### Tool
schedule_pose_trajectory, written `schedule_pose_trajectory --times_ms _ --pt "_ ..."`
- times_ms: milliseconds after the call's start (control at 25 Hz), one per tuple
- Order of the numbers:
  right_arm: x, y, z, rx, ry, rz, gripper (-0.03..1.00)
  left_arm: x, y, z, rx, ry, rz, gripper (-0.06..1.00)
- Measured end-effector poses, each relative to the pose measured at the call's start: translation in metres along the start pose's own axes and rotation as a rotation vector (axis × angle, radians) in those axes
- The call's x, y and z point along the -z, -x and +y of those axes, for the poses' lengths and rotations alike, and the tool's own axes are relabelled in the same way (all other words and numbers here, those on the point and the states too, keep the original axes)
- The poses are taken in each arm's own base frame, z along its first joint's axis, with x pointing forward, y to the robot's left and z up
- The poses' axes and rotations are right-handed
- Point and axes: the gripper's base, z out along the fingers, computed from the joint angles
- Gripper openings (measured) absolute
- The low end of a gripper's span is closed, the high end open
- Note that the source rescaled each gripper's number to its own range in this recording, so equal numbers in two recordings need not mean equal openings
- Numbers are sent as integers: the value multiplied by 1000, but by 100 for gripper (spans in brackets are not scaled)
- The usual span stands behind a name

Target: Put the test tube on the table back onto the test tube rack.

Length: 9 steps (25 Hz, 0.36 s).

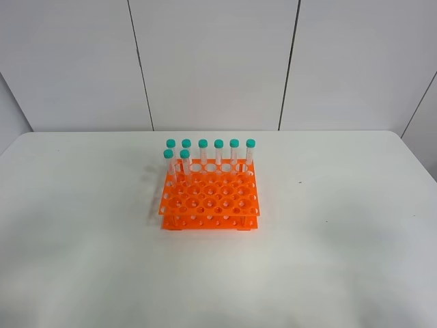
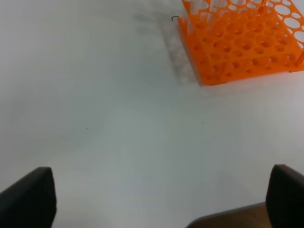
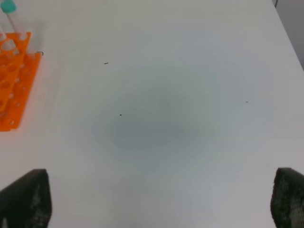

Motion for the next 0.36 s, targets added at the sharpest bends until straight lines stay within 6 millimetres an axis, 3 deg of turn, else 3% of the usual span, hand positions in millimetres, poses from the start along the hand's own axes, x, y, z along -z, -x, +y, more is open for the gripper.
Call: schedule_pose_trajectory --times_ms 360 --pt "0 0 0 0 0 0 100 0 0 0 0 0 0 100"
